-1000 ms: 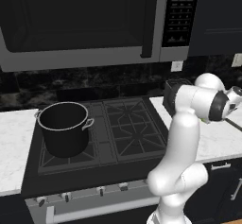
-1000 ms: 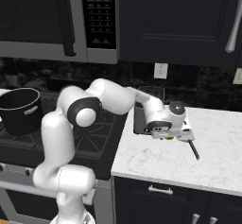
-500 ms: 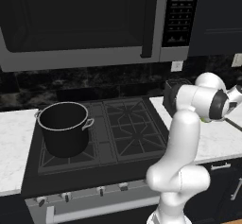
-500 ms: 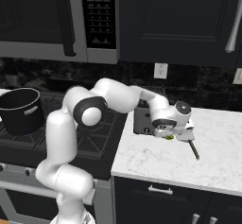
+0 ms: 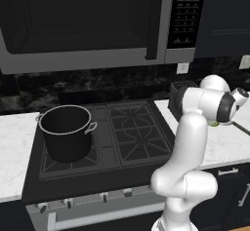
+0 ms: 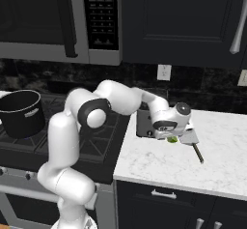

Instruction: Put the lime and lemon wedge in the pot. Retrieve the spatula and lightly stir the vegetables in the pot.

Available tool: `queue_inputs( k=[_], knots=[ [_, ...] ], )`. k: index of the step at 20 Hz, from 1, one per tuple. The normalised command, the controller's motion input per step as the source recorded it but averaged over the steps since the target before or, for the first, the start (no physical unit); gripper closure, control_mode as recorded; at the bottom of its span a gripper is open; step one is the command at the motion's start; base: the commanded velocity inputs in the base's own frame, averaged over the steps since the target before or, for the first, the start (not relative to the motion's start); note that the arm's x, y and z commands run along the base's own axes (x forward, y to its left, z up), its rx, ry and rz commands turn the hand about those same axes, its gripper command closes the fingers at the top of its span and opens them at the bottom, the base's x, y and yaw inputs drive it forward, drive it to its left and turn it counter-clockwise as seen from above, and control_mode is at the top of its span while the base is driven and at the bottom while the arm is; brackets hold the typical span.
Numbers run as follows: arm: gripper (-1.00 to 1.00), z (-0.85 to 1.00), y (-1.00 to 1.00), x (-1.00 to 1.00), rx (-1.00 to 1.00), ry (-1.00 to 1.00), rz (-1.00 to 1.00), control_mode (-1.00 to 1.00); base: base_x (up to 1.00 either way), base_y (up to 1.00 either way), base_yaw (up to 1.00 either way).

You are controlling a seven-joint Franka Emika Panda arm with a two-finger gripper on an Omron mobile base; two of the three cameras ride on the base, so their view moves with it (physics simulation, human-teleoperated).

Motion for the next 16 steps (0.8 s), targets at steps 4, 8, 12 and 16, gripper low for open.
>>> queue_inputs(
  k=[4, 8, 12, 16],
  knots=[
    [-1.0, -0.41, 0.0, 0.24, 0.0, 0.03, 0.0, -1.0, 0.0, 0.0, 0.0],
    [-1.0, -0.47, -0.14, 0.12, 0.0, 0.01, 0.0, -1.0, 0.0, 0.0, 0.0],
    [1.0, -0.46, -0.14, 0.1, 0.0, 0.0, 0.0, -1.0, 0.0, 0.0, 0.0],
    [1.0, -0.34, -0.04, -0.02, 0.0, 0.0, 0.0, -1.0, 0.0, 0.0, 0.0]
  ],
)
